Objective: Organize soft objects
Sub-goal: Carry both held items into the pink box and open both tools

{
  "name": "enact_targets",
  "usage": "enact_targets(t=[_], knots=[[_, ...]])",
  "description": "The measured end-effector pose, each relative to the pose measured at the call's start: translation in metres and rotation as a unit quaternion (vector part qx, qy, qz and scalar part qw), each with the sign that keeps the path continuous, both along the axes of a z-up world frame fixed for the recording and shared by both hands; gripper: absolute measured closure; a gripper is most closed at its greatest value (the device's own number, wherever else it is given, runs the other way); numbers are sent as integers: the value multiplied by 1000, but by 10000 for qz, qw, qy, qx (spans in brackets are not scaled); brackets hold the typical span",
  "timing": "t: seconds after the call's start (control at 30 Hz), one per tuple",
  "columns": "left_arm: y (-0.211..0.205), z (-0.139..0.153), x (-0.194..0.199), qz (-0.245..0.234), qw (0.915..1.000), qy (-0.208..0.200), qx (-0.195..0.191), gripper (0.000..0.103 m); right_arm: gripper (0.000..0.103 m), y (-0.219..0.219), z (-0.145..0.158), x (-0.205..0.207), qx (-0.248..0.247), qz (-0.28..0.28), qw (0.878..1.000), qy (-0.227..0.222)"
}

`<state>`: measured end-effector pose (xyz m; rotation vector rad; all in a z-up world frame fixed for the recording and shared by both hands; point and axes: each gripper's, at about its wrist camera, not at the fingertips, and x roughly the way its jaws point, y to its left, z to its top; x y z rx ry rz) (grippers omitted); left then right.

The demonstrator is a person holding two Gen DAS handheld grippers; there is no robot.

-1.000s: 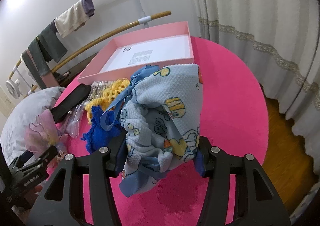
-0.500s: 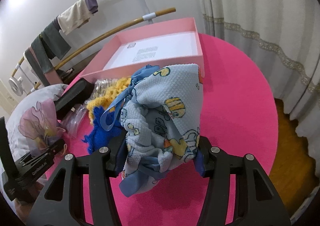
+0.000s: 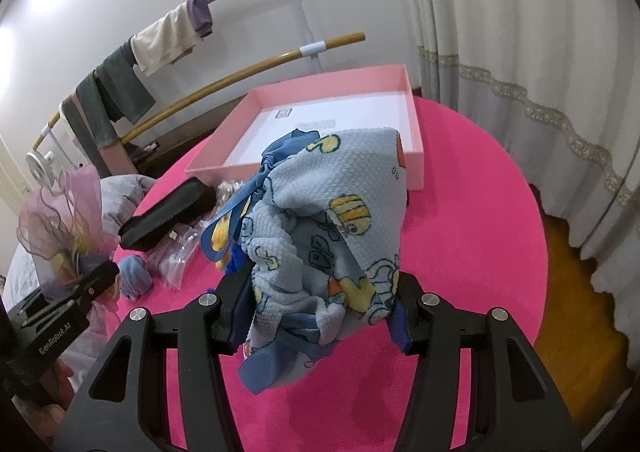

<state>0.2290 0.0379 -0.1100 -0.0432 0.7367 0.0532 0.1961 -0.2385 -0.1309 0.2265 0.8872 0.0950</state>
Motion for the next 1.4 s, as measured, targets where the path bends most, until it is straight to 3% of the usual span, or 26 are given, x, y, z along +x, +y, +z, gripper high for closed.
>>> enact_targets(t=[0.3, 0.57, 0.9, 1.2, 1.4], knots=[[-13, 49, 55, -215, 9989, -393, 125, 64, 52, -2, 42, 47, -219, 102, 9991, -337], [-38, 70, 157, -683, 9967, -385, 201, 63, 52, -7, 61, 132, -225, 118, 9992, -304], [-59, 48, 271, -863, 9961, 127, 132, 63, 52, -30, 19, 240, -114, -68, 9991, 406], [-81, 14, 333, -1000, 9927, 676, -44, 62, 52, -39, -23, 285, -170, -111, 9955, 927], [-90, -7, 395, -1032, 9884, 1108, -126, 60, 51, -38, -39, 302, -283, -118, 9926, 1177]])
